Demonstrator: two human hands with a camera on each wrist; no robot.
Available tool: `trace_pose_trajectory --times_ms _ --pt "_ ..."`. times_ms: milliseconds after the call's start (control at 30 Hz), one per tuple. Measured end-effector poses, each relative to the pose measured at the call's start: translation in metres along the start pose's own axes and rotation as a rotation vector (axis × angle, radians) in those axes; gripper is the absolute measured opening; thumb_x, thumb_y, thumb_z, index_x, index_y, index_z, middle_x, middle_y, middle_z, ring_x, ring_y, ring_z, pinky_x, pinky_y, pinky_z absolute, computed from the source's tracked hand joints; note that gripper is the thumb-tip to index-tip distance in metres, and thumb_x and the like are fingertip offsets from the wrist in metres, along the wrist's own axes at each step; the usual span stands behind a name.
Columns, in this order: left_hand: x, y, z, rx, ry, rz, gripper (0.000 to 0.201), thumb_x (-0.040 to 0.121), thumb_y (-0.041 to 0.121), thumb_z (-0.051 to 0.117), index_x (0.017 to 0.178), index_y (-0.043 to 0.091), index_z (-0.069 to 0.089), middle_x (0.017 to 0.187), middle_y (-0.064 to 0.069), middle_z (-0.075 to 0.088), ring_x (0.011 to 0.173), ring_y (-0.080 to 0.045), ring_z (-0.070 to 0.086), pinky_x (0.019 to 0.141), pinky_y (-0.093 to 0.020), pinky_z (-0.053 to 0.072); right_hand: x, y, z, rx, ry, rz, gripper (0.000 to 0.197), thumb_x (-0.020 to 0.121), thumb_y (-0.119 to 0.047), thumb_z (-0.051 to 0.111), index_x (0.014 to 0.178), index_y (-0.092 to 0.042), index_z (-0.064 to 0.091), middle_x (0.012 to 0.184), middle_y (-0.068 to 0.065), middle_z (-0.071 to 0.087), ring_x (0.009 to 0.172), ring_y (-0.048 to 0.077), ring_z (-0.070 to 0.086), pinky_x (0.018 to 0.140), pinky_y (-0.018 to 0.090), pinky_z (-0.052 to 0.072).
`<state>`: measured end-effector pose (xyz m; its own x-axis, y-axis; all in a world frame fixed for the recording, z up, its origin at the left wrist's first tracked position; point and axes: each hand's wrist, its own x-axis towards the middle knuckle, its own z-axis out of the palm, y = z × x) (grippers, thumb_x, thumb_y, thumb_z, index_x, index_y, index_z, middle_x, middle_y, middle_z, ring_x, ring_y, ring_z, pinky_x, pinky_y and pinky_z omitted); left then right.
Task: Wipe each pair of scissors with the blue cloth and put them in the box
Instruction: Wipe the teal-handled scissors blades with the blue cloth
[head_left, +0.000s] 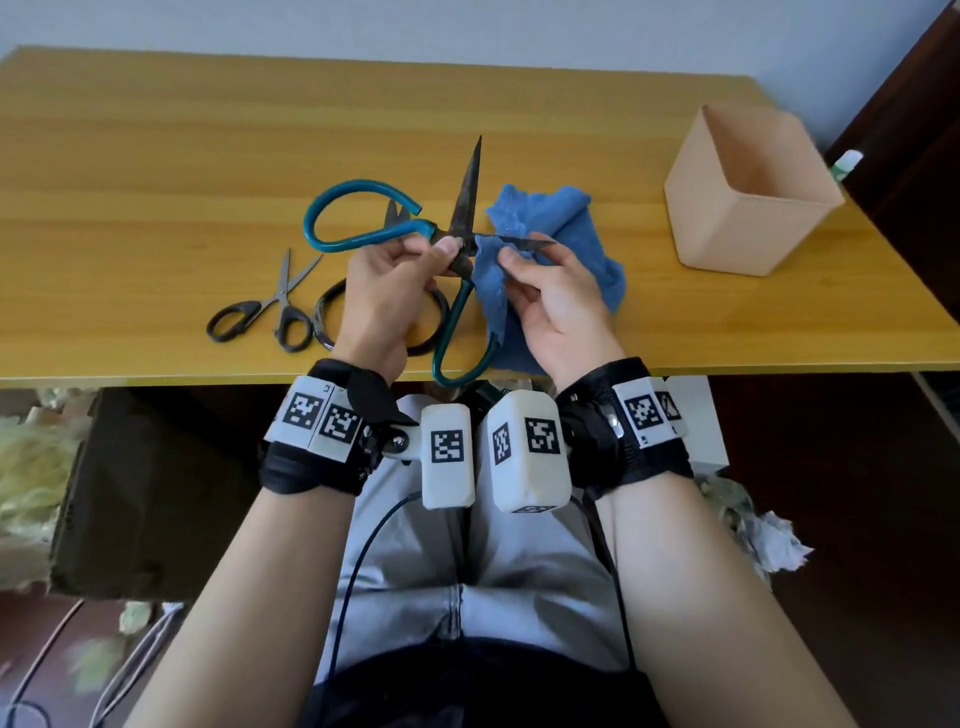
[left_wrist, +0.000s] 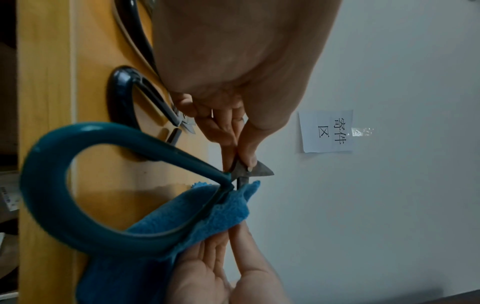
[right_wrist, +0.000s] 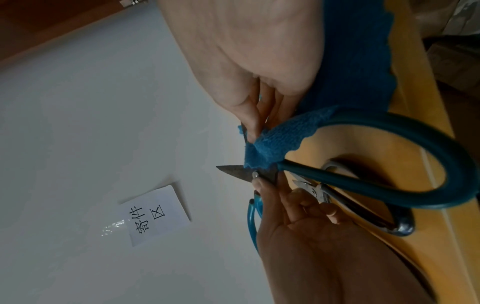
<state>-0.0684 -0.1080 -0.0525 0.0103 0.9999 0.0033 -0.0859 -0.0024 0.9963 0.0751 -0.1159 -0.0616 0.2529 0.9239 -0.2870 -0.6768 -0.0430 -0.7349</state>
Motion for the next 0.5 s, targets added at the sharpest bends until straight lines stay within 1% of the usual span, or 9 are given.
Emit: trace_pose_trajectory --times_ms 33,100,167,233,300,333,400,433,500 --pt "-0.002 0.0 0.0 -0.002 0.001 0.004 0.035 0.093 0.012 0.069 0.064 0.016 0.049 0.06 0.012 0.06 0.065 -0.005 0.059 0.072 -0.023 0.044 -0.002 0.001 0.0 0.007 -0.001 -0.003 0.04 0.085 0.011 0.066 0.121 -0.002 0.054 0.107 0.018 0.064 0.082 0.022 0.069 0.068 0.025 0.058" --pt "-0.004 -0.003 0.0 -0.008 -0.002 0.006 0.035 0.094 0.011 0.068 0.065 0.017 0.049 0.058 0.015 0.057 0.06 -0.002 0.056 0.069 -0.021 0.042 -0.005 0.001 0.0 0.015 -0.001 -0.002 0.04 0.084 0.009 0.069 0.118 -0.002 0.053 0.102 0.017 0.066 0.078 0.02 0.07 0.067 0.024 0.057" --pt "-0.007 -0.006 -0.002 -0.014 0.005 0.007 0.034 0.093 0.012 0.069 0.066 0.018 0.049 0.063 0.009 0.056 0.061 -0.004 0.053 0.069 -0.02 0.042 -0.009 0.002 0.0 0.009 -0.003 -0.001 0.035 0.083 0.008 0.071 0.11 -0.004 0.052 0.094 0.014 0.066 0.069 0.017 0.07 0.062 0.023 0.056" --pt "-0.008 -0.009 -0.003 -0.027 0.015 -0.002 0.034 0.092 0.014 0.07 0.066 0.018 0.05 0.064 0.006 0.054 0.063 -0.007 0.051 0.069 -0.019 0.042 -0.012 0.002 0.001 0.008 -0.013 -0.003 0.034 0.084 0.007 0.071 0.109 -0.004 0.052 0.092 0.013 0.066 0.066 0.015 0.07 0.06 0.022 0.055" --pt "-0.01 -0.009 -0.002 -0.039 0.028 -0.018 0.034 0.093 0.014 0.069 0.066 0.019 0.05 0.059 0.011 0.055 0.065 -0.008 0.053 0.071 -0.02 0.041 -0.014 0.003 0.002 0.004 -0.034 -0.017 0.032 0.085 0.007 0.069 0.112 -0.004 0.054 0.095 0.014 0.067 0.07 0.016 0.071 0.063 0.023 0.057" --pt "-0.011 -0.008 -0.002 -0.04 0.033 -0.021 0.033 0.094 0.014 0.068 0.067 0.018 0.05 0.056 0.015 0.056 0.064 -0.006 0.055 0.071 -0.02 0.041 -0.014 0.004 0.002 -0.002 -0.045 -0.027 0.032 0.087 0.007 0.067 0.114 -0.003 0.055 0.099 0.014 0.067 0.074 0.016 0.071 0.067 0.025 0.058" --pt "-0.011 -0.005 -0.002 -0.035 0.041 -0.018 0.032 0.095 0.013 0.066 0.069 0.018 0.049 0.052 0.015 0.058 0.059 -0.001 0.055 0.07 -0.019 0.04 -0.013 0.005 0.004 -0.019 -0.04 -0.044 0.032 0.089 0.007 0.064 0.117 -0.004 0.056 0.103 0.016 0.065 0.08 0.019 0.07 0.076 0.028 0.06" --pt "-0.01 -0.004 -0.002 -0.031 0.045 -0.014 0.032 0.096 0.013 0.066 0.069 0.017 0.048 0.051 0.015 0.057 0.058 0.0 0.055 0.07 -0.019 0.04 -0.012 0.006 0.005 -0.023 -0.029 -0.047 0.032 0.089 0.008 0.063 0.118 -0.004 0.056 0.104 0.016 0.065 0.081 0.02 0.069 0.077 0.028 0.059" --pt "-0.01 -0.004 -0.002 -0.025 0.048 -0.008 0.032 0.095 0.013 0.067 0.069 0.017 0.048 0.052 0.016 0.057 0.059 -0.001 0.056 0.071 -0.019 0.041 -0.012 0.006 0.007 -0.028 -0.02 -0.048 0.033 0.09 0.007 0.062 0.119 -0.005 0.055 0.105 0.017 0.065 0.081 0.02 0.068 0.073 0.027 0.06"
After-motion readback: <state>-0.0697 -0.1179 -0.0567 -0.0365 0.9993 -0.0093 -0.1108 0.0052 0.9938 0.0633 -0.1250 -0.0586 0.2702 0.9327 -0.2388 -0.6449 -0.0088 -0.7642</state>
